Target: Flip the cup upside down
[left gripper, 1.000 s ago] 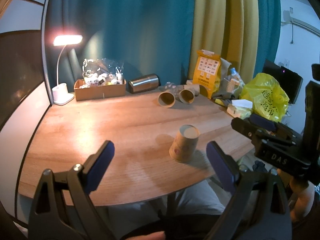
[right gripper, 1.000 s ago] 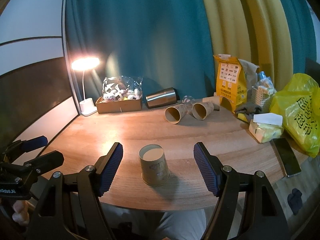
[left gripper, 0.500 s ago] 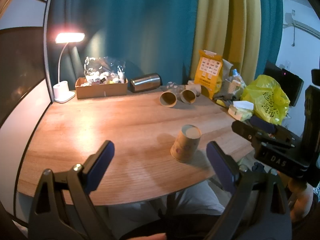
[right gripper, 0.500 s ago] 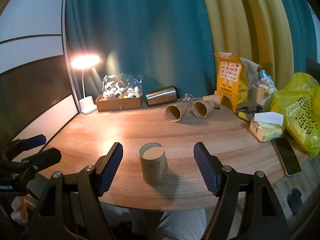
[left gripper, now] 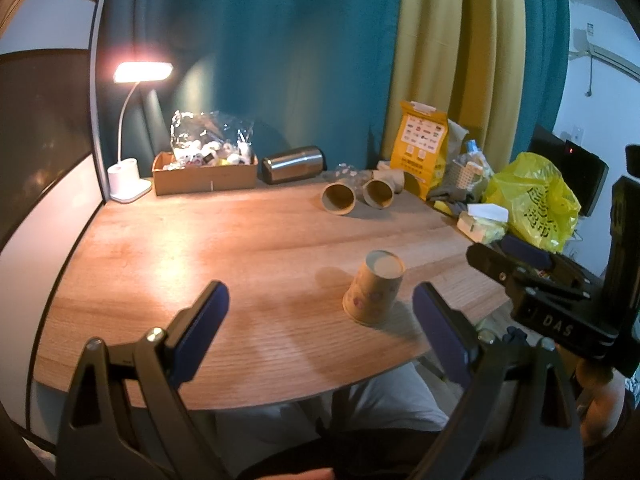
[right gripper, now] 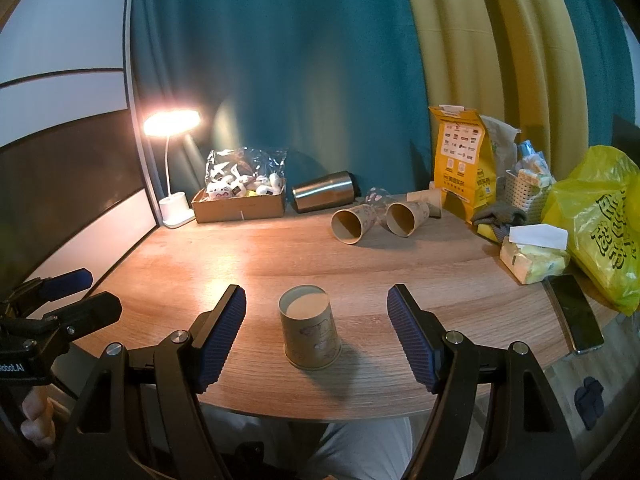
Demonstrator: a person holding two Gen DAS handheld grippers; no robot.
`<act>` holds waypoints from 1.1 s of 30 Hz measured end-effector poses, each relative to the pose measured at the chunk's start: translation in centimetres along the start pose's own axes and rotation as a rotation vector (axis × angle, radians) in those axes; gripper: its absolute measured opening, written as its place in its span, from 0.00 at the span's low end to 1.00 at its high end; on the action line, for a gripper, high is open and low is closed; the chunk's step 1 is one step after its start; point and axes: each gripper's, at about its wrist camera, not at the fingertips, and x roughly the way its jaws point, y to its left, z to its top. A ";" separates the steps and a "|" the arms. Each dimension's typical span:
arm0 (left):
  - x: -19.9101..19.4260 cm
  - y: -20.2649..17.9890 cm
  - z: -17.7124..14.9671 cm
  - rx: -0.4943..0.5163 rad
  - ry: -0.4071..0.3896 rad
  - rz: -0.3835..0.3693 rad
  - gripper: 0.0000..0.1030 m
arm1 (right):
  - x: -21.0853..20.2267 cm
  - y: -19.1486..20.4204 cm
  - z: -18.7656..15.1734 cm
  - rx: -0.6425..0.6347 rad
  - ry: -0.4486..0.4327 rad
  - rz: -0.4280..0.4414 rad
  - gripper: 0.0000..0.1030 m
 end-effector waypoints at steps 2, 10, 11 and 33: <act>0.0 0.0 0.0 0.000 0.000 0.000 0.92 | 0.0 0.0 0.0 -0.001 0.000 0.002 0.74; 0.1 -0.1 0.1 -0.001 0.004 -0.002 0.92 | 0.0 0.0 0.0 0.000 0.000 0.001 0.74; 0.1 -0.1 0.1 0.000 0.004 -0.002 0.92 | 0.0 0.0 0.0 0.001 0.000 0.001 0.74; 0.2 -0.4 -0.1 0.003 0.007 -0.004 0.92 | 0.2 0.2 -0.3 -0.004 0.006 0.010 0.74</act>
